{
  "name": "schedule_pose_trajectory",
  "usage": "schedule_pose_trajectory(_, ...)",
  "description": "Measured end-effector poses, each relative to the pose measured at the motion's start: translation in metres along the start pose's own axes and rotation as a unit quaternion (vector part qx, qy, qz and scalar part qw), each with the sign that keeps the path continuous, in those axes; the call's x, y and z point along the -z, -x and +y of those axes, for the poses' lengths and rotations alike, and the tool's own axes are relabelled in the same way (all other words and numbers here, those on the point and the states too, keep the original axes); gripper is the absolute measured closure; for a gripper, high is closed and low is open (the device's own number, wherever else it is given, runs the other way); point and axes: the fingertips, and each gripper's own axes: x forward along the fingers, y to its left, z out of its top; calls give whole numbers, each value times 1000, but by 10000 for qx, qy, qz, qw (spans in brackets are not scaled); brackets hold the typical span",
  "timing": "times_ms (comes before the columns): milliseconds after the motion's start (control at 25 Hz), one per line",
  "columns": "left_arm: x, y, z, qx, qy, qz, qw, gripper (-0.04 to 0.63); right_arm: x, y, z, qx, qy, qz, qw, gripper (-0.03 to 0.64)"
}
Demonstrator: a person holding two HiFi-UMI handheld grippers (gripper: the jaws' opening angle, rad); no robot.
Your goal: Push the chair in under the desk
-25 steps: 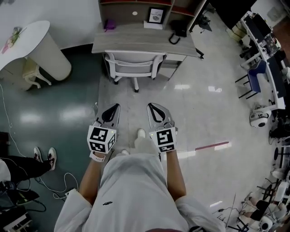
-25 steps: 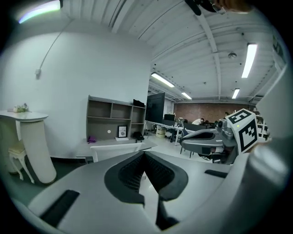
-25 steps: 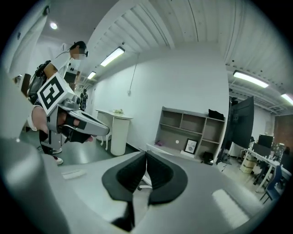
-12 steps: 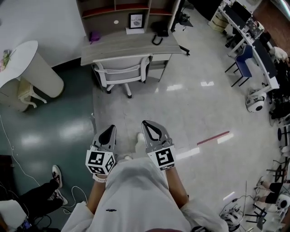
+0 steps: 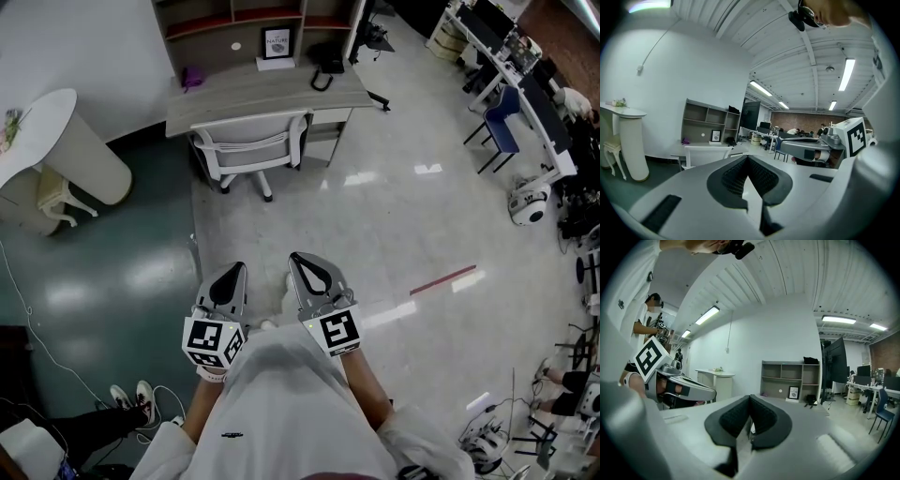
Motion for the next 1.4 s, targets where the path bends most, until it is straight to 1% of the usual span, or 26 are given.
schedule_pose_trajectory(240, -4, 3, -4, 25, 17, -9, 10000, 589, -3, 1, 1, -36, -122, 64, 9999, 604)
schedule_pose_trajectory(360, -2, 1, -4, 32, 13, -22, 10000, 589, -4, -1, -1, -6, -48, 40, 10000, 604)
schedule_pose_trajectory(520, -9, 1, 1, 16, 13, -102, 9999, 589, -7, -5, -2, -10, 20, -39, 10000, 604)
schedule_pose_trajectory(720, -11, 2, 5, 21, 22, -98, 9999, 589, -3, -7, -2, 10, 37, 58, 10000, 604)
schedule_pose_trajectory(920, -12, 5, 5, 28, 45, -123, 9999, 589, -5, -8, -1, 11, 62, 23, 10000, 604)
schedule_pose_trajectory(1200, -16, 8, 9, -5, 41, -148, 9999, 589, -3, -12, 1, -25, 69, 119, 9999, 604)
schedule_pose_trajectory(1400, -17, 11, 13, -5, 41, -157, 9999, 589, -11, -17, 4, -18, 59, -52, 10000, 604)
